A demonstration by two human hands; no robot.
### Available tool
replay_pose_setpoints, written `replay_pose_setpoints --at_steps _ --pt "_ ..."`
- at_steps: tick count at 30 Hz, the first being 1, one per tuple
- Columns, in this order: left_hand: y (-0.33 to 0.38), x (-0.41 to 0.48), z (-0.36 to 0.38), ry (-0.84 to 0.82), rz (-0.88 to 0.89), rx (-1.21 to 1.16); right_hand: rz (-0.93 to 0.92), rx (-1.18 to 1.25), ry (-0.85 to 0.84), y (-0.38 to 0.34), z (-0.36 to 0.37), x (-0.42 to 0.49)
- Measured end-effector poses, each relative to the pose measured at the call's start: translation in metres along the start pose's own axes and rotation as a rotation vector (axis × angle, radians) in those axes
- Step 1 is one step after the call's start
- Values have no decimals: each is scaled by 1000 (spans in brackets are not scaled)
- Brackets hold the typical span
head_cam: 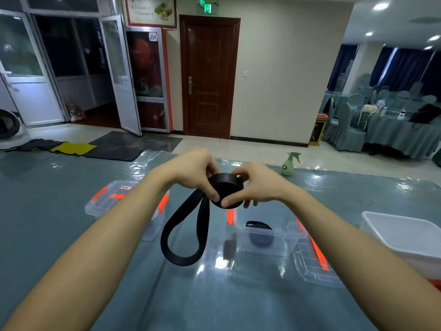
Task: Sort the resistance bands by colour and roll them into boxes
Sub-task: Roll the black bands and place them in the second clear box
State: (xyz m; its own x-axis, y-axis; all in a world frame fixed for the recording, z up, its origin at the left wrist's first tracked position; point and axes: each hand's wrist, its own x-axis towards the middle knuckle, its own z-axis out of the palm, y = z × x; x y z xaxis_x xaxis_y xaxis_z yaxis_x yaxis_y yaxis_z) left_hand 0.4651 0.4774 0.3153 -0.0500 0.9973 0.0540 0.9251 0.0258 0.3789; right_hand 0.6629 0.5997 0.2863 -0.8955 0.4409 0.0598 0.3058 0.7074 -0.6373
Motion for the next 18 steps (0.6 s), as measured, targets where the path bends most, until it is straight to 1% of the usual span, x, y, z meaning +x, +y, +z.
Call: replay_pose_setpoints --at_steps 1,3,4,6,8,9,11,13,14,17,18 --pt "4 2 0 -19 5 67 -1 -70 -15 -1 4 1" --pt "6 4 1 -31 -9 106 -6 -70 -8 0 10 2" --pt "4 2 2 -21 -24 80 3 -18 10 2 11 2" --pt "-4 -2 8 6 -51 -58 29 113 56 9 10 -2" --pt "-9 -6 15 -1 -56 -178 35 184 58 16 11 -6" --pt "-10 -7 18 -12 -50 -181 33 184 29 16 13 -8" --pt "-6 -3 23 -42 -24 -92 26 93 -29 14 20 -8" --pt "-2 3 25 -51 -9 -28 29 6 -6 13 26 -8" --pt "-4 5 25 -45 -13 -61 39 15 34 14 27 -9" --pt "-28 -3 32 -61 -42 -440 87 187 147 28 25 -17" --pt "-40 -11 43 -55 -52 -533 99 220 174 35 26 -21"
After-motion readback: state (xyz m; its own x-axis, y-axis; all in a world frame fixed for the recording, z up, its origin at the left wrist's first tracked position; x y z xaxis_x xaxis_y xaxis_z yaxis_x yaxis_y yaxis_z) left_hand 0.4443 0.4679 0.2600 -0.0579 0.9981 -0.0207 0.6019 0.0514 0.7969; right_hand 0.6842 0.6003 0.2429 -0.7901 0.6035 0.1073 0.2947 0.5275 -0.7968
